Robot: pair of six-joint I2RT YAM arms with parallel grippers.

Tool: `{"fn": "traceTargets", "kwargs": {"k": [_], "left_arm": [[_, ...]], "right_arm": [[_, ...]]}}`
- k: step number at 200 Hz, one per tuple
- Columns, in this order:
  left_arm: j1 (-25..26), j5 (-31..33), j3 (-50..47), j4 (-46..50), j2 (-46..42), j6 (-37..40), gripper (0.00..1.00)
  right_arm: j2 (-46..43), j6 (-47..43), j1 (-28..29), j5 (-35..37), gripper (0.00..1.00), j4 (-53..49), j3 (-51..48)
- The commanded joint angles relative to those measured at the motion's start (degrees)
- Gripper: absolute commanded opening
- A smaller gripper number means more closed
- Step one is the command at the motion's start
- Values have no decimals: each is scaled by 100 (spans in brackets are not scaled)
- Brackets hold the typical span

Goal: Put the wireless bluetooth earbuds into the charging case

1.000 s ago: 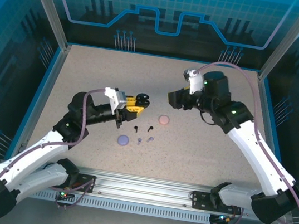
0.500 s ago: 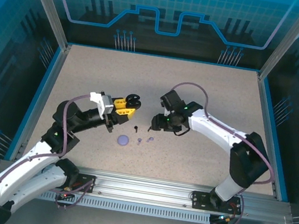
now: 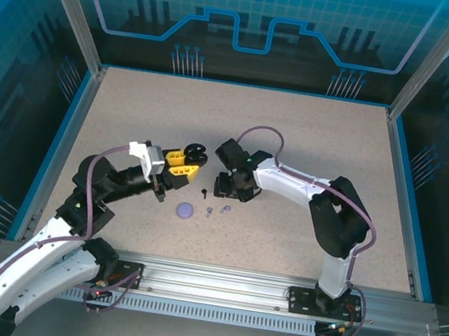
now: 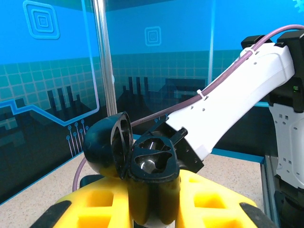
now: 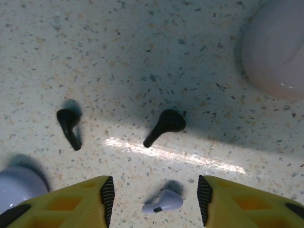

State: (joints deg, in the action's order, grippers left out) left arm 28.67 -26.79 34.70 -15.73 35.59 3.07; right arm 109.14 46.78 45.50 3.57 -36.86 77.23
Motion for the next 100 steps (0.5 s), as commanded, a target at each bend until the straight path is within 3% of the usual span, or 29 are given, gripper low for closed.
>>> {"fn": "traceTargets", "kwargs": {"k": [1,100], "left_arm": [[31,-67,-30,22,-113,27,0],[28,-97,-65,87,-224,27,0]], "right_arm": [[213,248,71,213,51,-71,233],[779,213,36,374,46,-353,769]]}}
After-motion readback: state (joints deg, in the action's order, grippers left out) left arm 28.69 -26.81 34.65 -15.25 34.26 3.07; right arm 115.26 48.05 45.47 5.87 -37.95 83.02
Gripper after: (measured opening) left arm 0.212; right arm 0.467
